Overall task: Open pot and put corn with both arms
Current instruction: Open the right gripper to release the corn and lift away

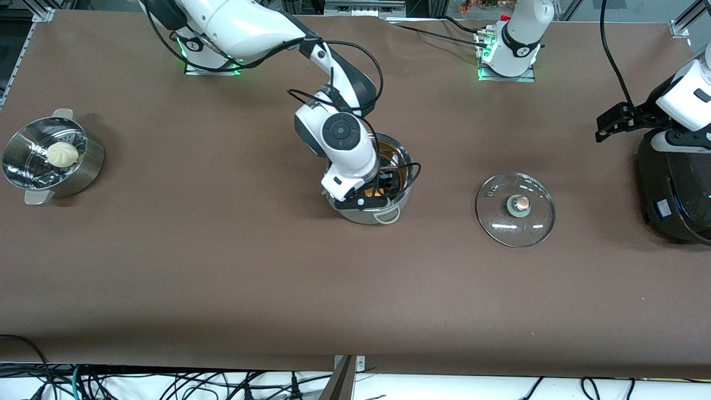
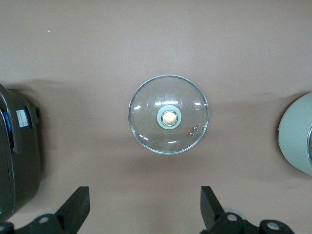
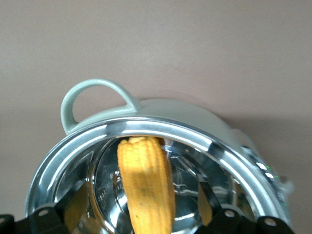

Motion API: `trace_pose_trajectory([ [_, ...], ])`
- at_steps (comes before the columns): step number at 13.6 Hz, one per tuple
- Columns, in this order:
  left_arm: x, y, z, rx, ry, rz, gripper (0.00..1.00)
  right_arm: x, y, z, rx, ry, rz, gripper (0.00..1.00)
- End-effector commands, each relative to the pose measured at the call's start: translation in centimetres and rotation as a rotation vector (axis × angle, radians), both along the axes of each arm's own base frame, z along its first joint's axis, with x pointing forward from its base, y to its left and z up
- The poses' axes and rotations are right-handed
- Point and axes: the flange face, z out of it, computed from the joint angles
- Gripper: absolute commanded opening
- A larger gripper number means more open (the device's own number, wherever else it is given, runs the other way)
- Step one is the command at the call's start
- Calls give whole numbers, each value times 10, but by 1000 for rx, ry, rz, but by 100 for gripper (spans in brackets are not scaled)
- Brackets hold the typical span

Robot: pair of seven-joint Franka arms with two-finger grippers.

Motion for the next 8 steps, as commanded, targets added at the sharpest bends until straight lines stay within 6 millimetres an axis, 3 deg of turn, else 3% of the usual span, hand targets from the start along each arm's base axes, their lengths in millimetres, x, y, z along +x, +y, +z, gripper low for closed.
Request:
trace_pose_trajectory([
  [1, -1, 1, 4, -5, -1, -1, 100, 9, -34, 47, -73, 8, -17, 100],
  [3, -1, 1, 4, -5, -1, -3, 100, 22, -65, 72, -120, 12, 2, 100],
  [8, -1, 1, 4, -5, -1, -3, 100, 60, -148, 94, -170, 62, -9, 100],
])
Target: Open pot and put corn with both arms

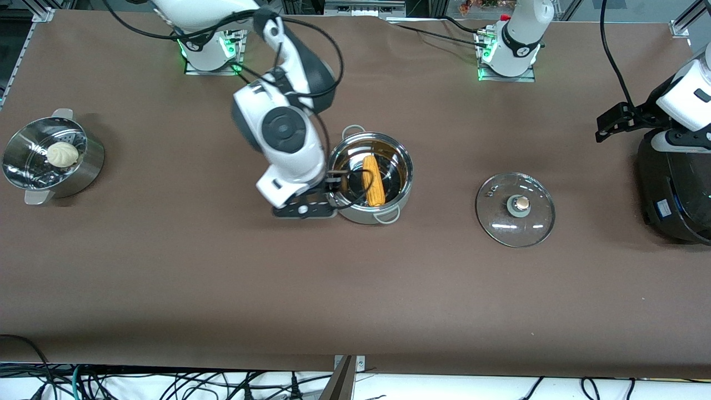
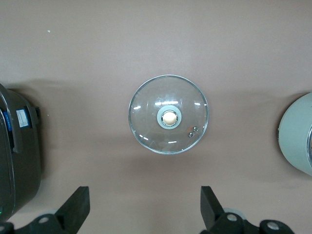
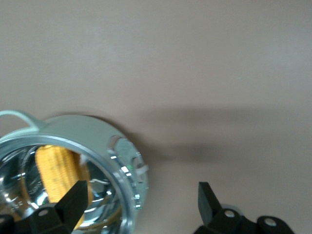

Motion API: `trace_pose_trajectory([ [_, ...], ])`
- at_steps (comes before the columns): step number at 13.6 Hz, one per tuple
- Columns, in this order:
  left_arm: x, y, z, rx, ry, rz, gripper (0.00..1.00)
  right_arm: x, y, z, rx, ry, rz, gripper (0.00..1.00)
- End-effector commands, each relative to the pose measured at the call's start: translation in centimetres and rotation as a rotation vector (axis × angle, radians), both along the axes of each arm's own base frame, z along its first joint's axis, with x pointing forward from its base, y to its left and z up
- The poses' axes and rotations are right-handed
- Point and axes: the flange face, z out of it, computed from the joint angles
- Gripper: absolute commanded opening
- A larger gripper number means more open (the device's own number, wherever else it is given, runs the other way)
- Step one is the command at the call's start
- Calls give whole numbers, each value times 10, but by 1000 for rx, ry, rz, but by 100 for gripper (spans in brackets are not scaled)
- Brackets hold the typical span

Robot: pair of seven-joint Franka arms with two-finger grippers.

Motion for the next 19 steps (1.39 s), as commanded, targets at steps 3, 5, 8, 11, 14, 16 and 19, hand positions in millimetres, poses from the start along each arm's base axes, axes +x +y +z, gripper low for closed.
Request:
trace_pose_trajectory([
  [3, -1, 1, 4, -5, 1, -3, 100, 20, -88, 39, 1, 18, -48, 100],
  [5, -1, 1, 4, -5, 1, -3, 100, 16, -145, 44, -14, 47, -122, 100],
  [8, -1, 1, 4, -5, 1, -3, 100, -1, -225, 56, -17, 47, -227, 100],
  [11, -1, 1, 3, -5, 2, -3, 100, -5, -284, 81, -21, 34, -269, 100],
  [14, -1, 1, 4, -5, 1, -3, 100, -15, -343, 112, 6, -2, -240, 100],
  [16, -1, 1, 4, -5, 1, -3, 100, -21, -367, 131, 7, -28, -180, 100],
  [19, -1, 1, 4, -5, 1, -3, 100, -34, -399, 158, 12, -48, -114, 100],
])
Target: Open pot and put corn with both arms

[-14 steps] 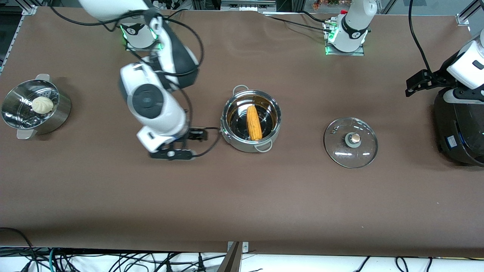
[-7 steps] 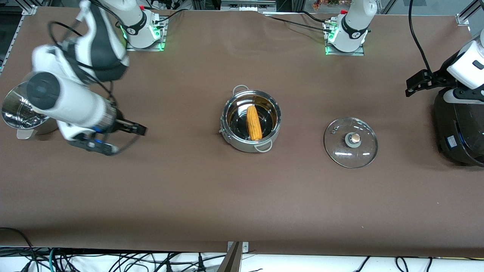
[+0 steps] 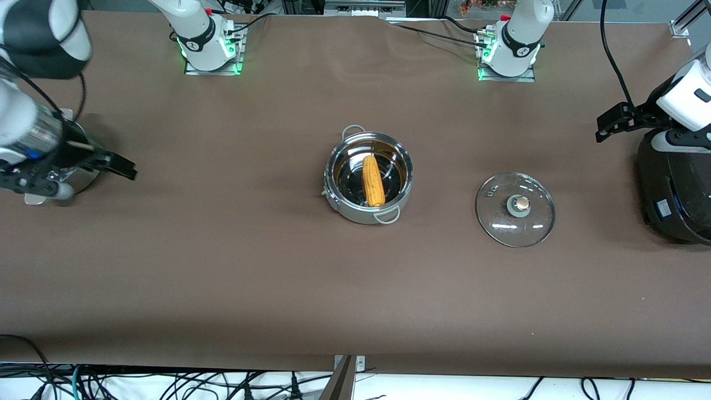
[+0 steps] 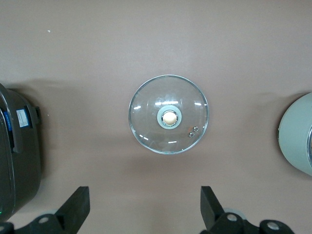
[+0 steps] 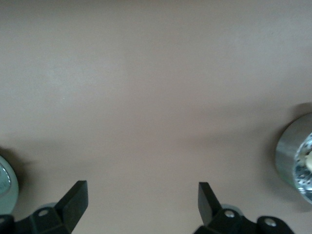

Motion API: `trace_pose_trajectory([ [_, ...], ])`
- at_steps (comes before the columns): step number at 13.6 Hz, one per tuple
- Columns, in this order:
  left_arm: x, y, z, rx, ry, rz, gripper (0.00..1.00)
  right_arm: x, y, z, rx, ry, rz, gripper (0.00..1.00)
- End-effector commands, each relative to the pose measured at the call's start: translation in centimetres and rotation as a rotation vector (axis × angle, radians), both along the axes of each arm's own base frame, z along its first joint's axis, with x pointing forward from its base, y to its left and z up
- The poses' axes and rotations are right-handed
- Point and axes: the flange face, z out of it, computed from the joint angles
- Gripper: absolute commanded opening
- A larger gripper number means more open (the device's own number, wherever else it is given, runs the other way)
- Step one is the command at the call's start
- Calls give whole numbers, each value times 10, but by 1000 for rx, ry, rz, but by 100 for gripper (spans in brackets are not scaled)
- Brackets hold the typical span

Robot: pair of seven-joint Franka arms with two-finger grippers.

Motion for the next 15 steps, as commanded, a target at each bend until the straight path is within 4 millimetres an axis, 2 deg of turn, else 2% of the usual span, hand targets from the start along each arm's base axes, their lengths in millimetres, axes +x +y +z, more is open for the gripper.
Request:
trace_pose_trajectory([
  [1, -1, 1, 4, -5, 1, -4, 100, -23, -12, 25, 2, -21, 58, 100],
  [3, -1, 1, 4, -5, 1, -4, 100, -33, -8, 34, 1, -13, 53, 100],
  [5, -1, 1, 4, -5, 1, -4, 100, -41, -11, 29, 2, 1, 44, 100],
  [15, -1, 1, 4, -5, 1, -4, 100, -44, -13, 30, 3, 7, 41, 100],
])
